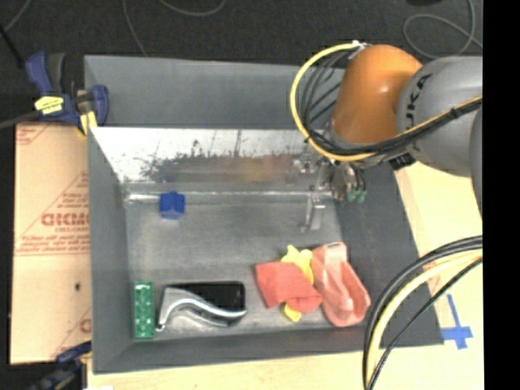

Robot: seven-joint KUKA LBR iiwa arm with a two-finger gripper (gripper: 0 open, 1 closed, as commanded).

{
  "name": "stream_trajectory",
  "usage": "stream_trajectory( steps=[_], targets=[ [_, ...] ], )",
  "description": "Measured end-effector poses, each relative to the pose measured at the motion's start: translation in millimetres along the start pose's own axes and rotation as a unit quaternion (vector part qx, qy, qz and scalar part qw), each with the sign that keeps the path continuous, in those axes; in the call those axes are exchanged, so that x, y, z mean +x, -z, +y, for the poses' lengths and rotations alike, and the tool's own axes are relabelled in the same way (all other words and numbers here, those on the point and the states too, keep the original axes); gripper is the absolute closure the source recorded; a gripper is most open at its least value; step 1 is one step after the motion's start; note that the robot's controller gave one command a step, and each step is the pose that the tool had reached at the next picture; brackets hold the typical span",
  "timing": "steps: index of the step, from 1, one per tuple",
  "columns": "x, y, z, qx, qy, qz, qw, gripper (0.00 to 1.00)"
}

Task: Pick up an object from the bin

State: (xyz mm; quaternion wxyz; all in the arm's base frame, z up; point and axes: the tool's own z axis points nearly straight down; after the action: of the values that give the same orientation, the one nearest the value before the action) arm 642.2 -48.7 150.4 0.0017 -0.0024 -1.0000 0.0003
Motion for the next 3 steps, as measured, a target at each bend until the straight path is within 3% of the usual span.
stream_trajectory(
  steps=[1, 2, 3],
  targets=[
    [-1.5, 5.3, -0.1, 0.0, 0.0, -0.0039, 1.0, 0.0],
    [16.6, -7.5, -1.1, 0.001, 0.036, -0.0068, 0.9993, 0.0],
    [26.1, -56.6, -47.1, 0.0, 0.152, -0.0069, 0.9883, 0.0]
  ],
)
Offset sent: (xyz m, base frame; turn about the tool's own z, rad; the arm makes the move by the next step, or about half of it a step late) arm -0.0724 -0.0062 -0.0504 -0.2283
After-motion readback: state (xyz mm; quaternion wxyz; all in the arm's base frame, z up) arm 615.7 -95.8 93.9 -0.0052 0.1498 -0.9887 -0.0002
